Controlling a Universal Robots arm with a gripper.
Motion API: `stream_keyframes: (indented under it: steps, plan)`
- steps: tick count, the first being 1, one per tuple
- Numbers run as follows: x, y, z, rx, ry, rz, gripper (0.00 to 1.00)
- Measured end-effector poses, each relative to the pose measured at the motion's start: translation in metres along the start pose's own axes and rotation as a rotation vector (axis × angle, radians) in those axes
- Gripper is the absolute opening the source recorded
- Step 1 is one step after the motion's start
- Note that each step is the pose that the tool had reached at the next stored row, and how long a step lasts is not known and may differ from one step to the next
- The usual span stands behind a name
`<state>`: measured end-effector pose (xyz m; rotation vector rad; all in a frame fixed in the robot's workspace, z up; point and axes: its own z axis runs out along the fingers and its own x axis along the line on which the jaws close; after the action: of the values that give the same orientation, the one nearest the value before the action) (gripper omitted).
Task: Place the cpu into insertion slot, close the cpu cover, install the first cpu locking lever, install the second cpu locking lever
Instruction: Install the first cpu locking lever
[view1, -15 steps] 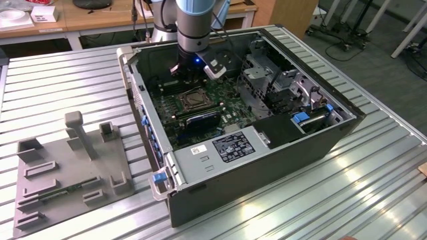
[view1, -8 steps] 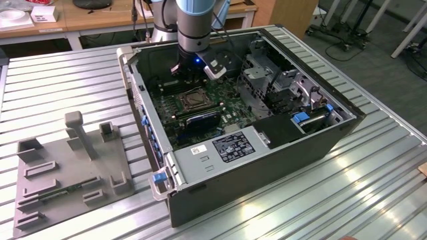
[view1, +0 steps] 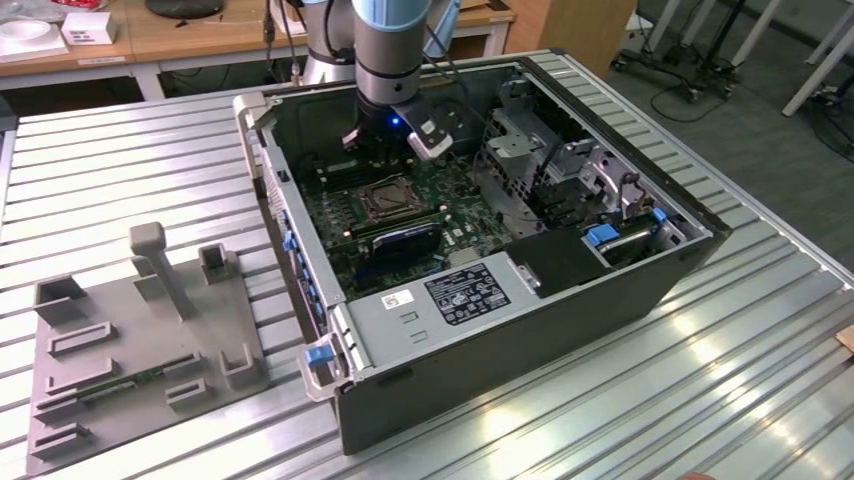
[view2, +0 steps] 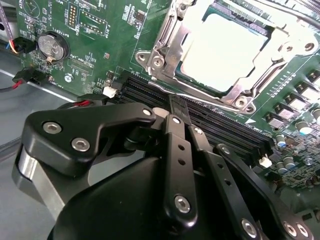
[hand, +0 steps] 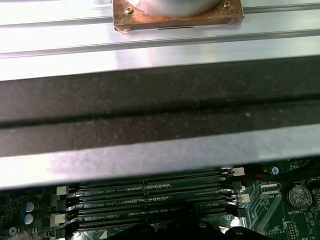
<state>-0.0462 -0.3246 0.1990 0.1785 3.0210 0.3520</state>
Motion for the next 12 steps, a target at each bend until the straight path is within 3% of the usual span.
stream_keyframes:
  steps: [12]
  plan:
    - [-0.0002,-0.0020,0.0001,0.0000,-0.0002,0.000,0.11]
